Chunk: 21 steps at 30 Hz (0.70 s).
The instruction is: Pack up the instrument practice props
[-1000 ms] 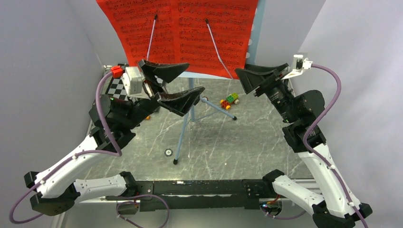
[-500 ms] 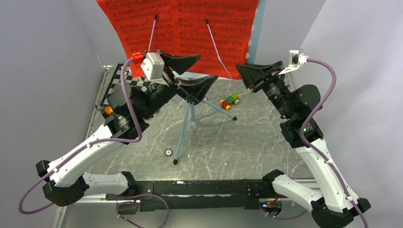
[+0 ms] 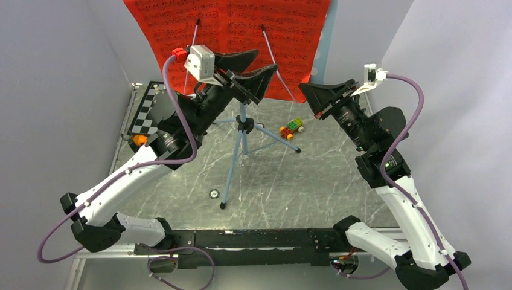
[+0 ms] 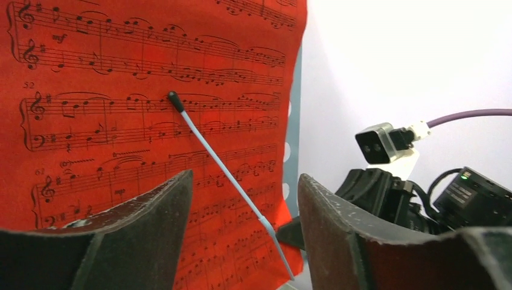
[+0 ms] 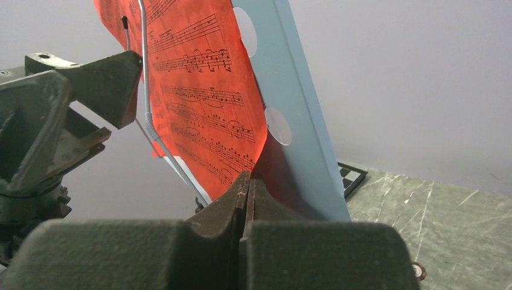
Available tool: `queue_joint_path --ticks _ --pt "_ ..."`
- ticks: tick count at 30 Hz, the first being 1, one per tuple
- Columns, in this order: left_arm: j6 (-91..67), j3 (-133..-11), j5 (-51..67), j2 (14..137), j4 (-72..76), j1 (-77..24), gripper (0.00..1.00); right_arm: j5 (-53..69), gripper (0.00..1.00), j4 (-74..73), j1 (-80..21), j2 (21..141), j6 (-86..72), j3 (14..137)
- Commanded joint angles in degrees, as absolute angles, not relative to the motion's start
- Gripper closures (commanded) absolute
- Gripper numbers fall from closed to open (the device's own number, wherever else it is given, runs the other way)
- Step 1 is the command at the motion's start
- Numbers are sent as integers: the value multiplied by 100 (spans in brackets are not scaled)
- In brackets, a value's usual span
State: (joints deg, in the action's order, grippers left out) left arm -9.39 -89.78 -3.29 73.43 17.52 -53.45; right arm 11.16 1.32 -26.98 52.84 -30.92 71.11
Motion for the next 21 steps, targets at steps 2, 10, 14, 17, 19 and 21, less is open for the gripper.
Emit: queue_joint_path --ticks 2,10,14,17,19,21 --pt "-982 -9281 -385 7515 2174 -5220 38 1376 100 56 -2707 5277 -3019 7335" --pt "-1177 -9475 -313 7776 2136 -5086 51 1393 100 26 -2705 5279 -2973 7386" --pt "-1263 -9686 -179 7939 2066 -5076 52 1410 100 26 -2707 5290 -2963 7412" --pt "-1300 -9817 -123 8027 2017 -5066 55 1428 100 26 -2700 5304 -2971 7409" --pt "-1311 -9864 -98 8069 2010 -5063 56 1432 100 26 -2706 5291 -2971 7401" --pt "-1345 -9918 -81 8114 1951 -5047 58 1433 100 26 -2707 5287 -2971 7394"
